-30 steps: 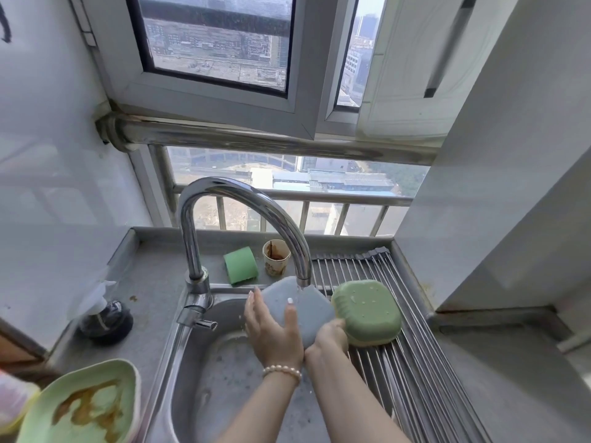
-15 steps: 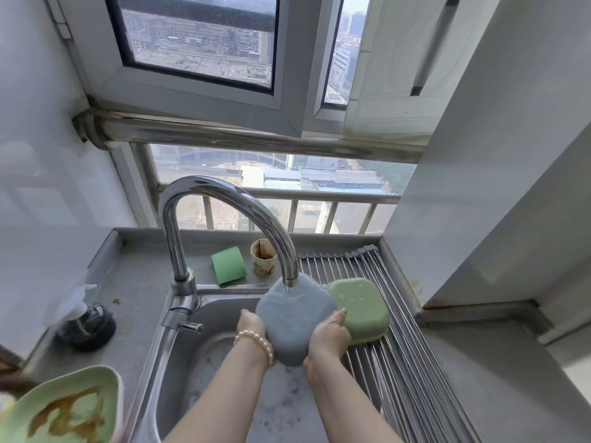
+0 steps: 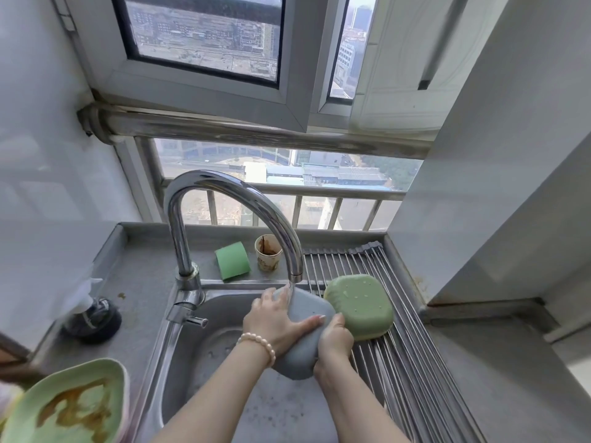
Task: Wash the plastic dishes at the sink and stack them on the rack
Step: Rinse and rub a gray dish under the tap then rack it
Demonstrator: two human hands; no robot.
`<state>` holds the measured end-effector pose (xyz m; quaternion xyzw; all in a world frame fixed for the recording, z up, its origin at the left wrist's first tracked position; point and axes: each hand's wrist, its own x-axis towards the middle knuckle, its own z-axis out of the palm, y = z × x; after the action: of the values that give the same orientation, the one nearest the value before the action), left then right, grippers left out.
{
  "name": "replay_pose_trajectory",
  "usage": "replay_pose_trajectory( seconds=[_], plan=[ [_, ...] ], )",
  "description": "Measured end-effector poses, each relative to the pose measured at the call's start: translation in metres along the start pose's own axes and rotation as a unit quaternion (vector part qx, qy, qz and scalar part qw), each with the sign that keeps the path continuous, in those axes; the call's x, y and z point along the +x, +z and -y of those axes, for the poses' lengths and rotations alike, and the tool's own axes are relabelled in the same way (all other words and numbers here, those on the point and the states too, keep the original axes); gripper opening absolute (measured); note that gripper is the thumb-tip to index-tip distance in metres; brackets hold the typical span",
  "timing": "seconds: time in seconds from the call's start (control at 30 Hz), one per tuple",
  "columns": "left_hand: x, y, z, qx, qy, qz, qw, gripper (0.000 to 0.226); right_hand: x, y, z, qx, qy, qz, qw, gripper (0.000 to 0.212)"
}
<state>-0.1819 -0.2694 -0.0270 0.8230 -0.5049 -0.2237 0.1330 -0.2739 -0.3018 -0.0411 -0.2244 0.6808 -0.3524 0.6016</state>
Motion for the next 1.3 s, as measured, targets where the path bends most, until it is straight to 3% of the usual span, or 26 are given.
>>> replay_pose_trajectory(
  seconds=[0.1, 0.2, 0.27, 0.33, 0.4, 0.53, 0.57, 0.63, 0.73, 0.87, 0.97, 1.07, 1.23, 1.3],
  plan=[
    [0.009, -0.012, 0.001, -0.010, -0.072, 0.025, 0.997, 0.104, 0.002, 0.006, -0.001, -0.018, 0.002, 0.042, 0.999, 0.048],
    [0.015, -0.021, 0.011, -0.116, -0.152, 0.025, 0.981, 0.100, 0.001, 0.007, -0.001, -0.077, 0.007, 0.076, 0.994, 0.043],
    [0.017, -0.021, 0.022, -0.210, -0.196, 0.010, 0.958, 0.089, 0.000, 0.006, 0.007, -0.168, -0.044, 0.066, 0.983, 0.048],
    [0.017, -0.018, 0.032, -0.313, -0.238, -0.016, 0.919, 0.078, -0.005, 0.005, 0.022, -0.304, -0.126, 0.046, 0.943, 0.051],
    [0.014, -0.013, 0.037, -0.394, -0.282, -0.037, 0.874, 0.066, -0.012, 0.008, 0.034, -0.433, -0.201, 0.035, 0.878, 0.052],
    [0.007, -0.009, 0.032, -0.502, -0.371, -0.094, 0.775, 0.040, -0.028, 0.030, 0.027, -0.565, -0.287, 0.017, 0.773, 0.062],
    [0.007, -0.010, 0.029, -0.501, -0.366, -0.105, 0.777, 0.040, -0.033, 0.035, 0.019, -0.589, -0.298, 0.014, 0.751, 0.068],
    [0.004, -0.015, 0.025, -0.469, -0.328, -0.119, 0.811, 0.041, -0.043, 0.042, 0.008, -0.614, -0.312, 0.019, 0.725, 0.078],
    [-0.004, -0.021, 0.027, -0.438, -0.269, -0.155, 0.844, 0.042, -0.036, 0.047, 0.011, -0.571, -0.290, 0.075, 0.765, 0.085],
    [-0.004, -0.026, 0.035, -0.455, -0.237, -0.168, 0.842, 0.034, -0.021, 0.045, 0.033, -0.492, -0.190, 0.198, 0.826, 0.100],
    [-0.002, -0.024, 0.038, -0.470, -0.237, -0.172, 0.833, 0.036, -0.014, 0.042, 0.043, -0.420, -0.191, 0.218, 0.860, 0.055],
    [-0.005, -0.016, 0.037, -0.483, -0.239, -0.149, 0.829, 0.036, -0.003, 0.038, 0.037, -0.390, -0.217, 0.210, 0.870, 0.037],
    [-0.006, 0.004, 0.035, -0.536, -0.280, -0.160, 0.780, 0.034, 0.017, 0.026, 0.024, -0.299, -0.233, 0.129, 0.916, 0.040],
    [-0.006, 0.009, 0.031, -0.546, -0.316, -0.155, 0.761, 0.032, 0.009, 0.026, 0.018, -0.354, -0.293, 0.065, 0.885, 0.031]
  ],
)
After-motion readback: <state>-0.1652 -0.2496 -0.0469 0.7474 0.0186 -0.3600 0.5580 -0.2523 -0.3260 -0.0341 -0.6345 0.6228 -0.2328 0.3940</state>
